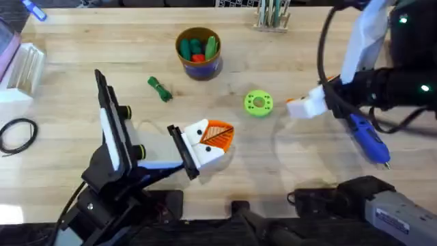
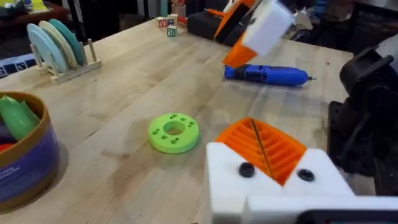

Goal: Pick up the gripper from the table and insert it into the empty holder that is missing its gripper. Then pick up a screw, insert it into the mounting hole, and use the screwdriver to tighten it. Finally, clean up the table by picking up the vegetable and placing it into the bucket.

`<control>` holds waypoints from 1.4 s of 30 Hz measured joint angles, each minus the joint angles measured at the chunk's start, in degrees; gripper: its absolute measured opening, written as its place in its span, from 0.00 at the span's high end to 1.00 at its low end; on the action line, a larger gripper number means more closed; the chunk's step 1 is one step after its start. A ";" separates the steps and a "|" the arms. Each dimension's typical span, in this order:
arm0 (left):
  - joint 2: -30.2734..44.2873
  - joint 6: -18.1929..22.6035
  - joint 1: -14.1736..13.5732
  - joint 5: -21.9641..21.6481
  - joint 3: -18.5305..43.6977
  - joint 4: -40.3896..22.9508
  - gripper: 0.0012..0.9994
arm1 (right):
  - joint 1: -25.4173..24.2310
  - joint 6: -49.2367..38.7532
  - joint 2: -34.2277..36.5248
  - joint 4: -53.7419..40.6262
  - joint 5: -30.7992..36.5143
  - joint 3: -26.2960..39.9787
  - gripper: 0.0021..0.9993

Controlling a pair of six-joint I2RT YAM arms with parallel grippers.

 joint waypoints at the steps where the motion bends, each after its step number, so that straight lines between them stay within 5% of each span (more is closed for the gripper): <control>1: 0.00 0.00 0.00 -0.04 0.00 0.00 1.00 | -1.63 0.48 1.43 0.05 2.83 0.00 0.01; 7: 0.00 0.00 0.00 -0.36 0.00 0.00 1.00 | -13.04 0.79 8.83 0.03 13.24 0.00 0.01; 12: 0.00 0.00 0.00 -1.71 0.00 0.00 1.00 | -23.94 -7.41 12.84 -0.10 16.22 0.00 0.01; 20: 0.00 0.00 0.00 -2.45 0.00 -0.02 1.00 | -34.75 -16.00 18.93 -0.07 16.69 0.00 0.01; 42: 0.00 0.00 0.00 -2.47 0.00 -0.02 1.00 | -36.74 -27.27 34.34 1.19 12.70 0.50 0.06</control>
